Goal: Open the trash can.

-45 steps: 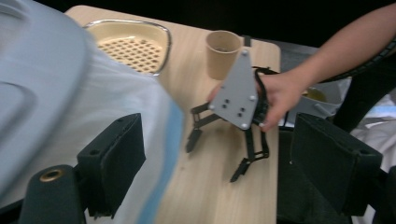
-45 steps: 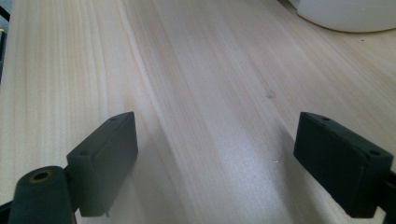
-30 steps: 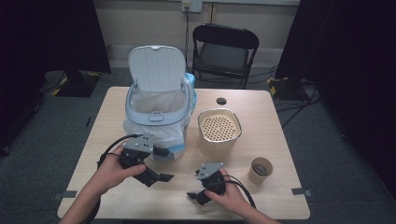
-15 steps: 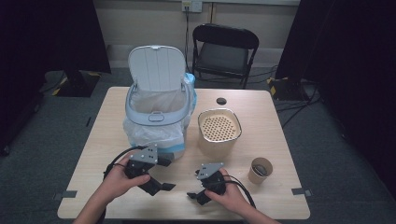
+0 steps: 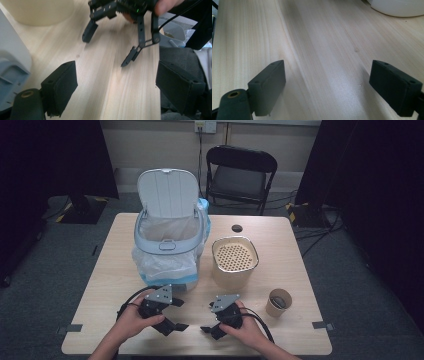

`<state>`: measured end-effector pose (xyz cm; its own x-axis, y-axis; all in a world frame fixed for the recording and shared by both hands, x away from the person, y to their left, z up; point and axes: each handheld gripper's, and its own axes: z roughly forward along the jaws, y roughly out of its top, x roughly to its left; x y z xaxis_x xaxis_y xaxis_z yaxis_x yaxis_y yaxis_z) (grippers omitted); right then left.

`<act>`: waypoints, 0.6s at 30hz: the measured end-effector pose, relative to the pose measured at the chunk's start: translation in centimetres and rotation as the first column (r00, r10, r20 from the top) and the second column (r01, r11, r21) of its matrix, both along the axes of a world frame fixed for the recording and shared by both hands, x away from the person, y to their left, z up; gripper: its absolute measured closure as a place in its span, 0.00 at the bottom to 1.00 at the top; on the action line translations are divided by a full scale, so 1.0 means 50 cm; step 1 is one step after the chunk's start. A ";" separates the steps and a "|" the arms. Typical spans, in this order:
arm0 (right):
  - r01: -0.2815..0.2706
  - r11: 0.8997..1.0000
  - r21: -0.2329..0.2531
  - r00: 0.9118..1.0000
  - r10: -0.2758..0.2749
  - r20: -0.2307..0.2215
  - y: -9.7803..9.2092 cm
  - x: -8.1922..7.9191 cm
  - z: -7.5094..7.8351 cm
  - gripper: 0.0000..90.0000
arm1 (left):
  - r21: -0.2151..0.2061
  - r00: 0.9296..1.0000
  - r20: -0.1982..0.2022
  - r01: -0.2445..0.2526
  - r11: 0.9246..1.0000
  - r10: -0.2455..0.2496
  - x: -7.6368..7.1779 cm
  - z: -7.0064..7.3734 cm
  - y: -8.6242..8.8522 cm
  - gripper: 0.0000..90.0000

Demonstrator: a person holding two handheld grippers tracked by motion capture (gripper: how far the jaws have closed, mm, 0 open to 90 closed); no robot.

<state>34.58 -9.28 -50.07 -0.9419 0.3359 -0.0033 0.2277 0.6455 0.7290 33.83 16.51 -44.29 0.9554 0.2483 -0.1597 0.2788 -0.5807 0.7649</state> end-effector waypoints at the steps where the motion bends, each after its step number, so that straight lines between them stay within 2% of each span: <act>1: -0.002 1.000 0.000 1.000 0.002 0.000 0.000 0.000 0.000 0.14 | 0.011 1.000 -0.003 0.004 1.000 -0.004 0.001 -0.008 -0.001 0.19; 6: -0.008 1.000 0.002 1.000 0.008 -0.001 -0.001 0.001 0.000 0.14 | 0.038 1.000 -0.008 0.004 0.999 -0.004 0.006 -0.040 -0.004 0.19; 8: -0.007 1.000 0.000 1.000 0.007 -0.001 -0.002 0.001 0.000 0.15 | 0.033 1.000 -0.008 -0.002 0.999 0.003 0.005 -0.048 -0.006 0.19; 10: -0.011 1.000 -0.001 1.000 0.011 -0.001 -0.004 0.002 0.000 0.15 | 0.055 1.000 0.003 0.008 0.998 -0.008 0.007 -0.056 -0.006 0.19; 11: -0.011 1.000 -0.003 1.000 0.011 -0.003 -0.005 0.002 0.001 0.15 | 0.044 1.000 -0.006 0.004 0.999 -0.004 0.005 -0.058 -0.007 0.19; 15: -0.010 1.000 -0.011 1.000 0.010 -0.007 -0.008 0.003 0.003 0.15 | 0.039 1.000 0.010 0.000 0.999 0.000 0.004 -0.073 -0.009 0.19; 18: -0.014 1.000 -0.027 1.000 0.014 -0.004 -0.011 0.004 0.006 0.16 | 0.062 1.000 0.027 0.000 0.998 -0.002 0.003 -0.080 -0.009 0.19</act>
<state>34.76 -9.83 -49.75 -0.9465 0.3226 -0.0089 0.2209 0.6679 0.7107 33.98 16.04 -48.28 0.9595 0.2560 -0.1180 0.2578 -0.6276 0.7346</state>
